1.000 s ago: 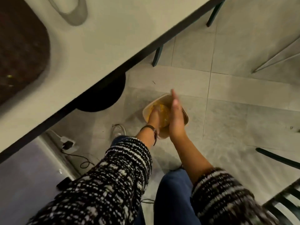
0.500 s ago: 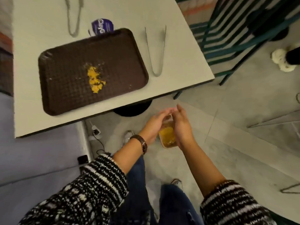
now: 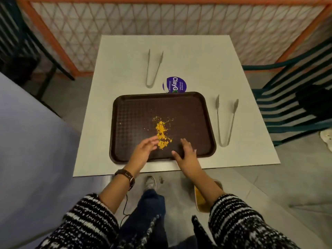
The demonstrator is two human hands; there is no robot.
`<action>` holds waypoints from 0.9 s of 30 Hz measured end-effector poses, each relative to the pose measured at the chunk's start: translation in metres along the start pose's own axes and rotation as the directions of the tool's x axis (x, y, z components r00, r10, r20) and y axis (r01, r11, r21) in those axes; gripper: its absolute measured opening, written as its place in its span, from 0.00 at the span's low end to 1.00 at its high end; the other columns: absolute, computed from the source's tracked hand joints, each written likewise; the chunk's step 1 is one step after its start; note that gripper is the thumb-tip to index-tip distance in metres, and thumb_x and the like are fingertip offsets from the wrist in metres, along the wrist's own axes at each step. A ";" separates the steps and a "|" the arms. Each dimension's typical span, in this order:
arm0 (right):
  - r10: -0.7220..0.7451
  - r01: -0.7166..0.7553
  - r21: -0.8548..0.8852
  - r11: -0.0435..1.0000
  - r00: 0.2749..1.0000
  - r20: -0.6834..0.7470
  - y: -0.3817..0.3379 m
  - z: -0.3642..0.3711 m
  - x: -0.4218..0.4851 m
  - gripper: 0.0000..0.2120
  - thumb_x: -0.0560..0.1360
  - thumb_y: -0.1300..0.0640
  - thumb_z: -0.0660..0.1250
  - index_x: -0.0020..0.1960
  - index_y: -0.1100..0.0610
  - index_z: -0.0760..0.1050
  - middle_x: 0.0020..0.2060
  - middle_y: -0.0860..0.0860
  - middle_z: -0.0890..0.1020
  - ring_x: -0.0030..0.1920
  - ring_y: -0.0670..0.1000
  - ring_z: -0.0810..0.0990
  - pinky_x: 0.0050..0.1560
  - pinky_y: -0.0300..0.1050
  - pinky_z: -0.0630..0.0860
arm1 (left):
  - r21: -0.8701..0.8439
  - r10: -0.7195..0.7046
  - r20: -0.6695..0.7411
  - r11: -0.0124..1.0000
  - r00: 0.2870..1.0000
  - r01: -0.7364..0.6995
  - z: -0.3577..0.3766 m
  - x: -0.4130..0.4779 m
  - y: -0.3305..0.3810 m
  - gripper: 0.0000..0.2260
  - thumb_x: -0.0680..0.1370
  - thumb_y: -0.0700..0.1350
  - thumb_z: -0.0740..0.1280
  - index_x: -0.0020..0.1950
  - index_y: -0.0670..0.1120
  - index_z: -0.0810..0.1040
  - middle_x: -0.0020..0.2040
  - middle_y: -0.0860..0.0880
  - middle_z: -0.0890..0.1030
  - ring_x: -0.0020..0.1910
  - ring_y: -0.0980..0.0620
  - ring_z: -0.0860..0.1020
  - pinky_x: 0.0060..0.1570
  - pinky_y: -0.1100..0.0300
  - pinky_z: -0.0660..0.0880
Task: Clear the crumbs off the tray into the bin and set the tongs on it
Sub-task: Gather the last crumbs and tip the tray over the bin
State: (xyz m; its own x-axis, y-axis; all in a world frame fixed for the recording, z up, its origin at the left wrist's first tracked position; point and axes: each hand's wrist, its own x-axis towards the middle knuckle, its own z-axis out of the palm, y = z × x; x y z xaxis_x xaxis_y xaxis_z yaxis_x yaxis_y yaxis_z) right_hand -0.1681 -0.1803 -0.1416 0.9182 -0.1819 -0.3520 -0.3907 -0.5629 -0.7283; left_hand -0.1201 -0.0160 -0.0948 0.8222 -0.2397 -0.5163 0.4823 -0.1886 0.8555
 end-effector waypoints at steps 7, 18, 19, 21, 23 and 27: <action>-0.074 0.102 -0.550 0.829 0.995 0.073 -0.005 0.026 0.056 0.51 0.67 0.26 0.55 0.77 0.54 0.38 0.75 0.50 0.35 0.74 0.53 0.31 0.69 0.62 0.28 | 0.091 -0.066 -0.009 0.994 0.998 0.066 -0.053 0.049 -0.009 0.10 0.80 0.45 0.57 0.56 0.54 0.76 0.60 0.49 0.78 0.58 0.52 0.76 0.67 0.52 0.66; -0.307 0.523 -0.683 0.509 0.852 0.424 -0.009 0.037 0.110 0.54 0.64 0.22 0.52 0.77 0.55 0.41 0.76 0.58 0.41 0.76 0.55 0.35 0.69 0.67 0.30 | 0.028 -0.108 -0.121 0.993 0.987 0.112 -0.075 0.080 -0.017 0.11 0.79 0.40 0.58 0.58 0.47 0.76 0.57 0.46 0.79 0.55 0.51 0.77 0.62 0.58 0.70; -0.315 0.531 -0.686 0.497 0.847 0.428 -0.009 0.036 0.117 0.53 0.65 0.22 0.52 0.77 0.55 0.41 0.77 0.58 0.42 0.76 0.54 0.36 0.69 0.67 0.30 | 0.040 -0.106 -0.128 0.993 0.986 0.112 -0.076 0.080 -0.018 0.11 0.80 0.40 0.58 0.59 0.45 0.76 0.57 0.47 0.79 0.55 0.52 0.77 0.62 0.60 0.70; -0.310 0.510 -0.702 0.497 0.860 0.405 -0.009 0.032 0.132 0.51 0.67 0.24 0.51 0.77 0.56 0.43 0.77 0.58 0.44 0.76 0.55 0.37 0.68 0.65 0.30 | 0.079 -0.094 -0.126 0.991 0.988 0.105 -0.078 0.081 -0.022 0.12 0.80 0.39 0.58 0.60 0.44 0.76 0.56 0.48 0.79 0.55 0.55 0.76 0.62 0.62 0.69; -0.295 0.432 -0.717 0.548 0.901 0.317 -0.010 0.025 0.145 0.48 0.69 0.26 0.51 0.77 0.57 0.45 0.76 0.57 0.43 0.76 0.56 0.39 0.68 0.64 0.28 | 0.119 -0.086 -0.111 0.988 0.990 0.099 -0.079 0.080 -0.026 0.11 0.79 0.39 0.59 0.59 0.44 0.76 0.54 0.50 0.79 0.54 0.57 0.76 0.60 0.67 0.70; -0.263 0.260 -0.705 0.660 0.959 0.109 -0.012 0.017 0.157 0.41 0.75 0.33 0.51 0.77 0.58 0.45 0.76 0.56 0.43 0.76 0.57 0.38 0.67 0.60 0.24 | 0.099 -0.076 -0.165 0.991 0.983 0.093 -0.080 0.079 -0.029 0.11 0.79 0.38 0.59 0.58 0.45 0.77 0.53 0.50 0.79 0.53 0.57 0.76 0.59 0.68 0.70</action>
State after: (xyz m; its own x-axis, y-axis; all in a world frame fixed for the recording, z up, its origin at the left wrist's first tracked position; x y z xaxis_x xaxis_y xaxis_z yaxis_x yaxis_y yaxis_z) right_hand -0.0201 -0.1885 -0.1981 0.9758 0.0610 -0.2102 0.0277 -0.9871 -0.1577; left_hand -0.0446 0.0467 -0.1575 0.8218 -0.0643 -0.5662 0.5243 -0.3038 0.7955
